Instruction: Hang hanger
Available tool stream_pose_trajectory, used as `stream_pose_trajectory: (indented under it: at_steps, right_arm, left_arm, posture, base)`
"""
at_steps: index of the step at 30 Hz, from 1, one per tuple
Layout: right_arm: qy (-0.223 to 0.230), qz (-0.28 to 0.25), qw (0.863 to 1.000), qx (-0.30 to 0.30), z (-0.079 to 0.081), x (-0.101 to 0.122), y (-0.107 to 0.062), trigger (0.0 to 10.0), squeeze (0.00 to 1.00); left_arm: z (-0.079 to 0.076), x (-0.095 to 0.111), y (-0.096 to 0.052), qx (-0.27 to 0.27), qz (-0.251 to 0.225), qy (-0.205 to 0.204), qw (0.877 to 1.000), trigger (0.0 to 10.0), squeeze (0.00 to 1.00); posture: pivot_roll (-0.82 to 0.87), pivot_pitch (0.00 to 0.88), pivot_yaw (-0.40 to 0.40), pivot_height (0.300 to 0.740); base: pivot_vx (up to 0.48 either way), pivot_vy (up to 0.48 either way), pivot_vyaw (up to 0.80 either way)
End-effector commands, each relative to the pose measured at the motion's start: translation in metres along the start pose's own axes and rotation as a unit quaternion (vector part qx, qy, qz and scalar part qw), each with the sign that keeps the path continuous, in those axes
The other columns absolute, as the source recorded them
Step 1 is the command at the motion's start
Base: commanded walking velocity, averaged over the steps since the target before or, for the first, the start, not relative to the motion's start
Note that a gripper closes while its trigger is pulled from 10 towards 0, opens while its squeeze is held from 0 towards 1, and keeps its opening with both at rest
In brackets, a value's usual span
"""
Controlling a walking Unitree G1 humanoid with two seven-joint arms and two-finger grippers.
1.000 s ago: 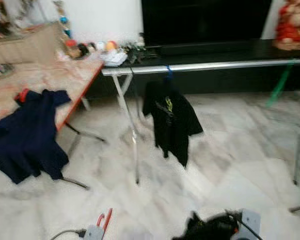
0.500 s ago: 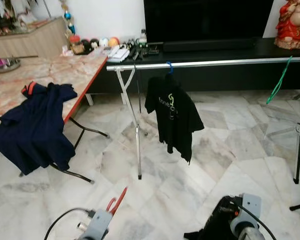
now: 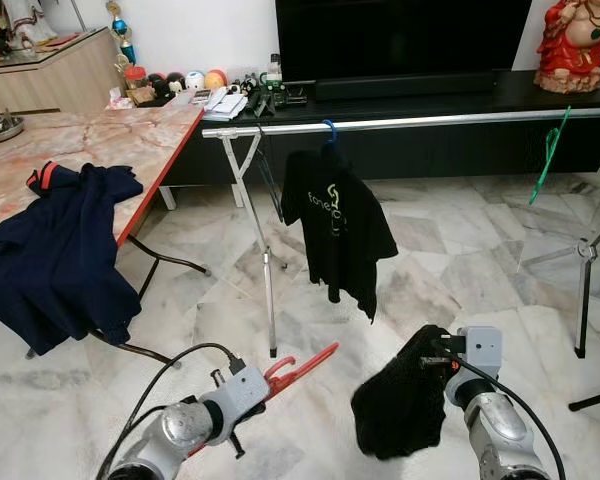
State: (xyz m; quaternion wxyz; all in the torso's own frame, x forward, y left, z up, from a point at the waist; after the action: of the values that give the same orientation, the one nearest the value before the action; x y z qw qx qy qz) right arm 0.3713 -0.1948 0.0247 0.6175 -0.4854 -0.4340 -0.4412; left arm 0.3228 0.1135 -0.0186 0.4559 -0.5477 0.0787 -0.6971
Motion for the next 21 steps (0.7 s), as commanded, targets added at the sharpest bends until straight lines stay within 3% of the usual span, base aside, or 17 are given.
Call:
stream_pose_trajectory:
  at_steps: [1, 4, 9, 14, 21]
  right_arm:
    - [-0.048, 0.003, 0.998, 0.037, 0.016, 0.01, 0.009, 10.0, 0.0]
    - [-0.059, 0.012, 0.997, 0.056, 0.026, 0.01, 0.013, 10.0, 0.0]
    - [-0.044, 0.006, 0.998, 0.054, 0.033, 0.018, 0.02, 10.0, 0.0]
    - [-0.04, 0.009, 0.997, 0.061, 0.041, 0.015, 0.021, 10.0, 0.0]
    - [-0.023, 0.014, 0.998, 0.06, 0.041, 0.007, 0.017, 10.0, 0.0]
  left_arm:
    - [-0.015, 0.003, -0.003, -0.074, 0.004, 0.014, 0.997, 10.0, 0.0]
    - [-0.028, 0.012, -0.008, -0.148, 0.0, 0.029, 0.989, 10.0, 0.0]
    - [-0.026, 0.043, -0.003, -0.179, -0.049, -0.002, 0.983, 10.0, 0.0]
    - [-0.017, 0.065, 0.011, -0.135, -0.071, -0.016, 0.988, 10.0, 0.0]
    - [-0.009, 0.063, 0.019, -0.082, -0.06, -0.026, 0.994, 10.0, 0.0]
  posture:
    - [-0.04, 0.015, 0.053, 0.74]
    - [-0.04, 0.009, 0.053, 0.74]
    - [-0.04, 0.0, 0.052, 0.74]
    - [-0.04, 0.0, 0.051, 0.74]
    - [-0.05, 0.0, 0.048, 0.74]
  base:
    - [0.0, 0.0, 0.0]
    - [0.0, 0.0, 0.0]
    - [0.0, 0.0, 0.0]
    - [0.0, 0.0, 0.0]
    - [0.0, 0.0, 0.0]
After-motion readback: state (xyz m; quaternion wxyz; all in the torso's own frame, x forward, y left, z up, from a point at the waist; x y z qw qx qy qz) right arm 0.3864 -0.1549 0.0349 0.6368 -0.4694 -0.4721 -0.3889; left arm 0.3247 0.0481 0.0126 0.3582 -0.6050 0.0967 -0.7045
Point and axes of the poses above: a point about 5 cm out from each wrist's last joint towards the gripper, its own y axis pointing out of the wrist towards the gripper, its own x axis along the axis of the wrist's last joint, z = x × y, the point moved 6 cm from there along y, pointing out of the wrist towards the gripper, and after that the axes turned 8 degrees about y, right-handed, at the moved point
